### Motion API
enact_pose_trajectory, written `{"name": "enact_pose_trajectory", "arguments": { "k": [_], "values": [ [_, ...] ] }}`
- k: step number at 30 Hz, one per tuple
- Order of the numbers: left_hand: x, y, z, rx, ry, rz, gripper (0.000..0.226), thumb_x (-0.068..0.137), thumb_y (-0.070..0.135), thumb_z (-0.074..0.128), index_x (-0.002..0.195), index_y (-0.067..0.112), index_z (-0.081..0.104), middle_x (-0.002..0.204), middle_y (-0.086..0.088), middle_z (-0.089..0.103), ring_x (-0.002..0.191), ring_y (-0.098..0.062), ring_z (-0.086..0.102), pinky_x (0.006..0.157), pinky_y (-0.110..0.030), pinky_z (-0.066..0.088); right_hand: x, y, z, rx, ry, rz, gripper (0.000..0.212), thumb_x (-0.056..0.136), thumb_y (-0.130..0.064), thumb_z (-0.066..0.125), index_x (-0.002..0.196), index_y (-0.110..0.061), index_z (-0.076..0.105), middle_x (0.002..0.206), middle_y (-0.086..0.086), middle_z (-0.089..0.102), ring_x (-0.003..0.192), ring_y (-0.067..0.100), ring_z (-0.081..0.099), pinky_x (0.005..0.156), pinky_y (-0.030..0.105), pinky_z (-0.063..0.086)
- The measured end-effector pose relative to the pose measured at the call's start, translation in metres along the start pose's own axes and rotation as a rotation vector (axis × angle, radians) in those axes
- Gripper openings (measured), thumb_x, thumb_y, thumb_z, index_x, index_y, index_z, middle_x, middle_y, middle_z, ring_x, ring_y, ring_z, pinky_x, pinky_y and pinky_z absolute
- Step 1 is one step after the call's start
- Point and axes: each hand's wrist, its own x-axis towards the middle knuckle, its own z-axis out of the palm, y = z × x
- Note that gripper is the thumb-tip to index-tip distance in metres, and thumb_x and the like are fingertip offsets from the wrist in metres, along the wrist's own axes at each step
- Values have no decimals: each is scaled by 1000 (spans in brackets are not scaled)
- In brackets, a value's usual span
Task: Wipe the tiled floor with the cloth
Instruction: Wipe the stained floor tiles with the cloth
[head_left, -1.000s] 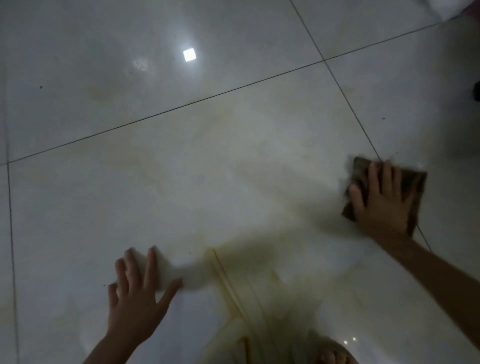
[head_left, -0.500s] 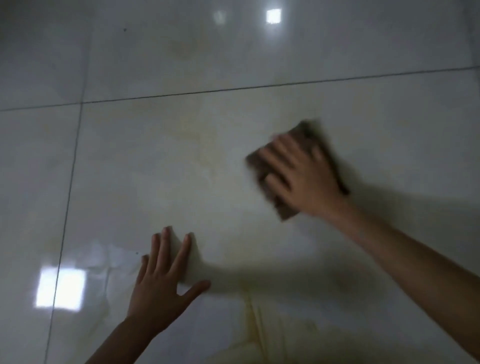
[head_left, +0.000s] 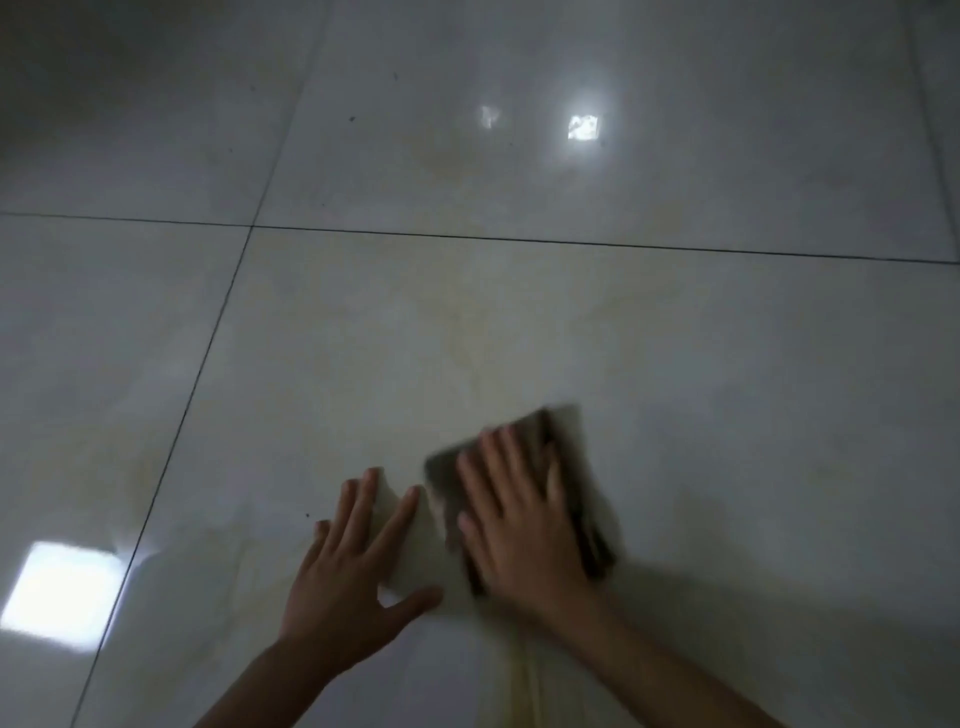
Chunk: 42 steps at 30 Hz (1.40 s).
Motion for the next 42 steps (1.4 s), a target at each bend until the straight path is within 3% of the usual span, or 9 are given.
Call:
{"name": "enact_pose_trajectory", "arguments": {
  "k": [3,7,13,15,20,25,34,38,42],
  "values": [
    [-2,-32,-10,-135,65,122,77,86,41,58,146,48,10,154,16,-24,148,-9,-3,113,-29,28,-53,-19,10,-30,-163,-375,53,95,-41,42,144,-20,43,155,9,35,146,29,23,112,58,20],
    [-34,-88,-12,-37,267,108,55,89,26,45,143,21,44,160,-1,9,148,-19,10,117,-44,20,-38,35,-8,-63,-174,-687,51,93,-41,44,141,-26,50,151,1,41,144,24,29,115,53,20],
    [-100,-172,26,-115,296,-269,82,84,54,15,149,7,32,158,-12,14,146,-28,8,116,-55,20,89,2,-9,-113,6,428,63,100,-51,27,154,-19,21,162,9,12,150,26,9,116,57,11],
    [-114,-192,40,-123,308,-330,93,82,69,4,151,10,26,160,-10,9,147,-24,1,117,-52,14,96,-64,9,-95,-2,476,68,100,-53,27,155,-15,16,162,12,6,150,27,4,116,59,9],
    [-148,-215,60,-187,357,-420,92,86,70,-7,151,9,15,160,-10,7,148,-27,3,119,-51,10,10,-221,62,-36,-46,-109,72,94,-57,32,152,-16,28,160,11,18,148,29,17,112,60,21],
    [-178,-222,72,-195,369,-445,90,95,63,3,143,-6,35,153,-19,28,144,-27,17,111,-53,21,57,-196,46,-107,-272,-1102,60,95,-47,45,151,-29,30,160,0,21,149,20,11,118,54,7],
    [-195,-237,85,-138,263,-493,101,88,74,15,136,-11,40,147,-24,35,141,-28,9,96,-64,38,156,-241,54,-10,15,214,59,101,-42,30,155,-21,19,163,6,10,150,20,5,117,53,10],
    [-193,-241,85,-103,226,-471,108,79,80,25,133,-11,46,143,-28,40,144,-27,3,92,-66,39,42,-315,86,18,-37,-494,62,95,-48,36,151,-22,32,159,4,25,148,23,16,109,57,30],
    [-194,-246,85,-79,196,-446,117,74,87,25,133,-11,46,141,-29,41,145,-30,1,96,-63,37,49,-295,76,23,-296,-1136,58,96,-45,42,150,-27,33,160,-1,22,150,17,9,118,53,14]
  ]
}}
